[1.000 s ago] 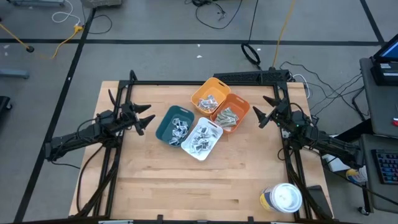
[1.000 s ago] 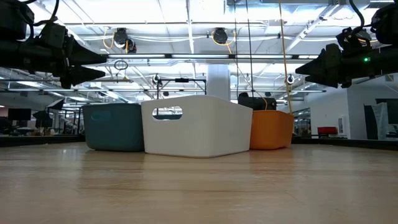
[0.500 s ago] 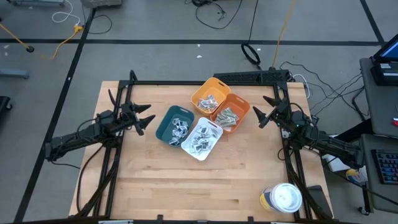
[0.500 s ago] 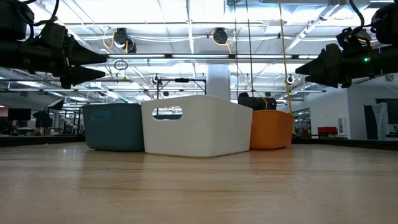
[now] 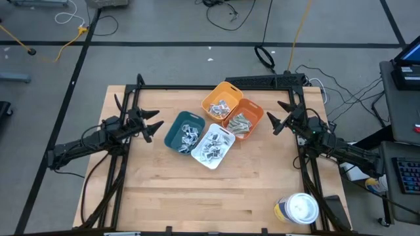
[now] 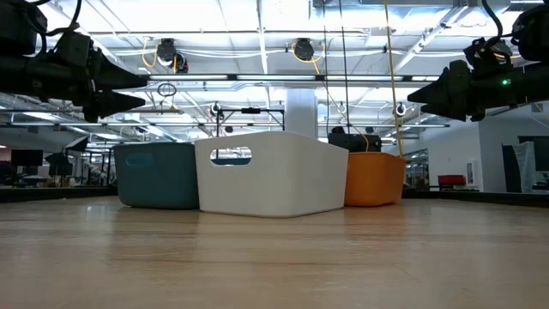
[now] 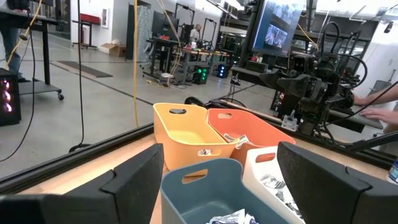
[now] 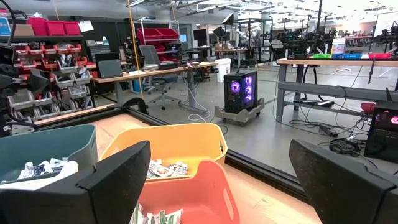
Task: Pick & Place First Aid Supplies
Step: Return to Home Position
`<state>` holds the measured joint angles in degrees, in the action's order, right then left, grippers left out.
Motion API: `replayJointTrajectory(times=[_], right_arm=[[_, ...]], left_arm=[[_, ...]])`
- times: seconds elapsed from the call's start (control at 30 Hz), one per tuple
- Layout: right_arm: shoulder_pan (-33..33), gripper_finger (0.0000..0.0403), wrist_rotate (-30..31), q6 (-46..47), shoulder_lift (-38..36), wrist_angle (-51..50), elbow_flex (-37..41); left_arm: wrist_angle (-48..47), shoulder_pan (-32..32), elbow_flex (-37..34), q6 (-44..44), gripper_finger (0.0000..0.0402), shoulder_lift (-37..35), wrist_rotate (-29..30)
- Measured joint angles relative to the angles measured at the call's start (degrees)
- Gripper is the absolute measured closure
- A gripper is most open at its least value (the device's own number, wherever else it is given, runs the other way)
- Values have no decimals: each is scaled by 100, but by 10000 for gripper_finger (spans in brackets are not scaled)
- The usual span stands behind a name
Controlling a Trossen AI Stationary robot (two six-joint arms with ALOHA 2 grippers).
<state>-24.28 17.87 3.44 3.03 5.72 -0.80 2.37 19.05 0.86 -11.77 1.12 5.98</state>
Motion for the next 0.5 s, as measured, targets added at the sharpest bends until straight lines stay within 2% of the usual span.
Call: replayJointTrajectory(times=[0.33, 0.5], right_arm=[[1, 26, 0, -1, 1, 0, -1], [-1, 26, 2, -2, 2, 0, -1]], left_arm=[[0, 0, 0, 0, 69, -1, 0], [0, 0, 0, 0, 75, -1, 0]])
